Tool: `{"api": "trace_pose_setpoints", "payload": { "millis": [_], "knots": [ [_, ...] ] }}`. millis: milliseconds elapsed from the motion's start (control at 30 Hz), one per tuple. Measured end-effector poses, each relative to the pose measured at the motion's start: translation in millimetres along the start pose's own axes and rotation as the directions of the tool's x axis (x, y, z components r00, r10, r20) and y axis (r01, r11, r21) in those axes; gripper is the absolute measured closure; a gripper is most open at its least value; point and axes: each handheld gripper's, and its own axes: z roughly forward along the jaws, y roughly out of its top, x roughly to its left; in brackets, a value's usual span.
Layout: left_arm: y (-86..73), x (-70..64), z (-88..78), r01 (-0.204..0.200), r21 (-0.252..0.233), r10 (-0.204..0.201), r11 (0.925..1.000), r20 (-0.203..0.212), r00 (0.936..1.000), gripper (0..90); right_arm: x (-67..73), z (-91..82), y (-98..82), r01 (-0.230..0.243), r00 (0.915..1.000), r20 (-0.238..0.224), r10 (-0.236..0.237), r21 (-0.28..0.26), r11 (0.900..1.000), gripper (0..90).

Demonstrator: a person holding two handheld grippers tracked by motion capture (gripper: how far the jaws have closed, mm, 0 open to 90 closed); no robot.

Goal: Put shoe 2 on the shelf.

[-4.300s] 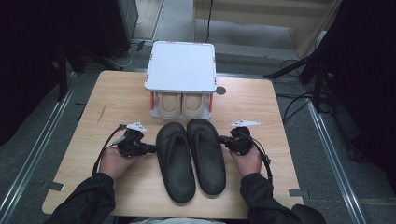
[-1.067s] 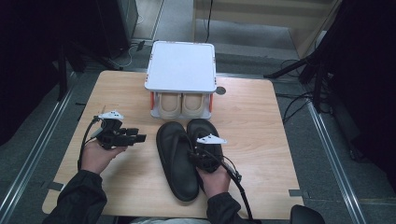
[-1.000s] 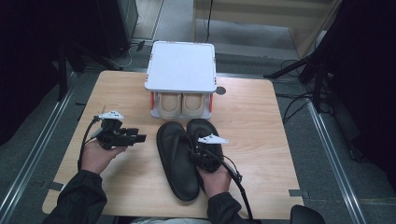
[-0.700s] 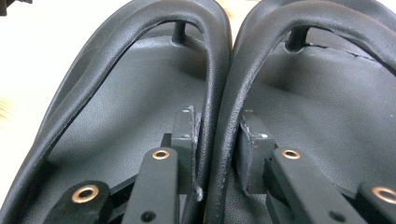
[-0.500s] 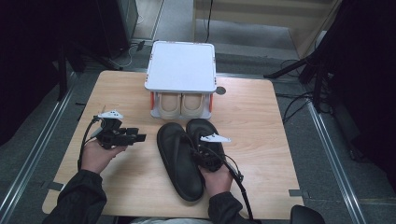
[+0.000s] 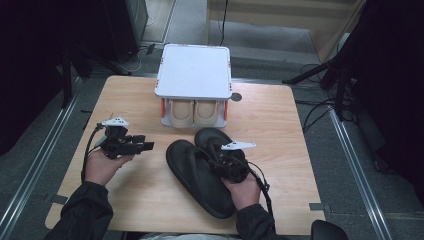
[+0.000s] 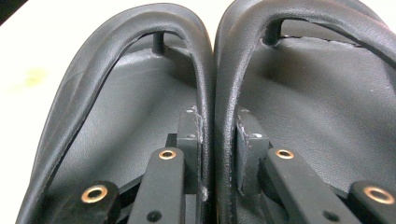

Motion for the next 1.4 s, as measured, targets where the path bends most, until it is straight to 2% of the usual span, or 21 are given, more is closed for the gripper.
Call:
{"api": "trace_pose_setpoints", "payload": {
  "millis": [67, 133, 200, 267, 333, 433, 500, 567, 600, 700, 767, 800, 933, 967, 1100, 1167, 1233, 1267, 1333, 1367, 1400],
  "knots": [
    [-0.5, 1.6, -1.1, 0.002, 0.002, -0.002, 1.0000, -0.004, 1.0000, 43.5, -0.6, -5.4, 2.6, 0.030, 0.9988, -0.038, -0.030, 0.009, 1.000, 76.6],
    [-0.8, 3.1, -2.6, 0.004, 0.003, -0.004, 1.0000, -0.006, 1.0000, 43.4, -1.1, -9.2, 5.8, 0.079, 0.9936, -0.083, -0.077, 0.022, 0.997, 76.6],
    [-1.1, 3.9, -3.4, 0.008, -0.002, -0.008, 1.0000, -0.009, 0.9999, 43.2, -0.1, -11.6, 8.7, 0.136, 0.9852, -0.109, -0.132, 0.031, 0.990, 76.6],
    [-1.4, 5.0, -3.8, 0.012, -0.001, -0.012, 0.9999, -0.012, 0.9999, 42.9, 1.8, -12.5, 12.3, 0.196, 0.9730, -0.132, -0.189, 0.041, 0.980, 76.6],
    [-1.7, 6.1, -5.2, 0.012, 0.007, -0.012, 0.9999, -0.017, 0.9998, 42.7, 3.3, -12.3, 16.5, 0.251, 0.9581, -0.154, -0.241, 0.049, 0.967, 76.6],
    [-2.6, 8.5, -7.7, 0.017, 0.002, -0.017, 0.9999, -0.021, 0.9996, 42.5, 2.8, -10.3, 23.0, 0.307, 0.9343, -0.205, -0.291, 0.047, 0.951, 76.5],
    [-3.4, 9.9, -9.8, 0.021, -0.002, -0.022, 0.9998, -0.022, 0.9995, 42.5, 1.8, -7.4, 26.5, 0.354, 0.9116, -0.240, -0.334, 0.046, 0.934, 76.6],
    [-4.2, 11.4, -11.4, 0.030, 0.001, -0.030, 0.9996, -0.024, 0.9993, 42.2, -0.2, -3.6, 30.3, 0.388, 0.8931, -0.268, -0.361, 0.051, 0.920, 76.6],
    [-4.6, 12.1, -12.0, 0.032, 0.000, -0.032, 0.9995, -0.028, 0.9991, 42.1, -2.1, -1.1, 32.8, 0.399, 0.8833, -0.289, -0.369, 0.049, 0.916, 76.6],
    [-6.0, 13.6, -14.6, 0.033, 0.004, -0.033, 0.9994, -0.033, 0.9989, 41.8, -6.6, 4.0, 41.8, 0.397, 0.8705, -0.342, -0.354, 0.062, 0.916, 76.6],
    [-7.0, 14.2, -16.1, 0.039, 0.003, -0.039, 0.9992, -0.038, 0.9985, 41.7, -8.1, 6.5, 49.1, 0.408, 0.8555, -0.373, -0.359, 0.058, 0.911, 76.5],
    [-7.4, 14.9, -16.4, 0.040, 0.005, -0.040, 0.9992, -0.036, 0.9986, 41.6, -8.3, 7.5, 53.1, 0.421, 0.8449, -0.387, -0.369, 0.056, 0.905, 76.5],
    [-8.7, 15.8, -18.2, 0.043, 0.007, -0.043, 0.9990, -0.044, 0.9981, 41.5, -6.2, 10.1, 68.0, 0.467, 0.8124, -0.419, -0.406, 0.051, 0.883, 76.5],
    [-9.0, 16.1, -18.6, 0.040, 0.004, -0.040, 0.9992, -0.043, 0.9983, 41.4, -5.8, 10.5, 71.6, 0.473, 0.8076, -0.425, -0.409, 0.051, 0.880, 76.5],
    [-10.5, 17.2, -20.4, 0.046, 0.002, -0.046, 0.9990, -0.047, 0.9979, 41.3, -3.9, 11.6, 85.9, 0.505, 0.7781, -0.454, -0.435, 0.040, 0.862, 76.5],
    [-11.3, 17.9, -21.8, 0.049, 0.000, -0.049, 0.9988, -0.047, 0.9977, 41.3, -2.2, 11.1, 93.1, 0.518, 0.7658, -0.464, -0.445, 0.035, 0.855, 76.5],
    [-12.2, 18.4, -23.1, 0.049, 0.000, -0.049, 0.9988, -0.051, 0.9975, 41.3, -0.2, 10.0, 99.8, 0.526, 0.7570, -0.472, -0.452, 0.030, 0.850, 76.4],
    [-12.6, 18.4, -23.2, 0.055, -0.004, -0.055, 0.9985, -0.051, 0.9972, 41.3, 0.7, 9.3, 103.1, 0.525, 0.7567, -0.473, -0.451, 0.029, 0.851, 76.5],
    [-13.3, 18.6, -23.8, 0.058, -0.011, -0.058, 0.9983, -0.054, 0.9968, 41.3, 2.6, 7.8, 109.1, 0.528, 0.7476, -0.484, -0.455, 0.019, 0.849, 76.5],
    [-13.6, 18.8, -24.3, 0.059, -0.010, -0.059, 0.9982, -0.055, 0.9967, 41.2, 3.9, 7.2, 112.0, 0.527, 0.7460, -0.488, -0.453, 0.017, 0.849, 76.5],
    [-14.0, 19.1, -24.6, 0.061, -0.010, -0.061, 0.9981, -0.055, 0.9966, 41.2, 4.8, 6.6, 114.9, 0.534, 0.7390, -0.492, -0.461, 0.010, 0.846, 76.5]
  ]
}}
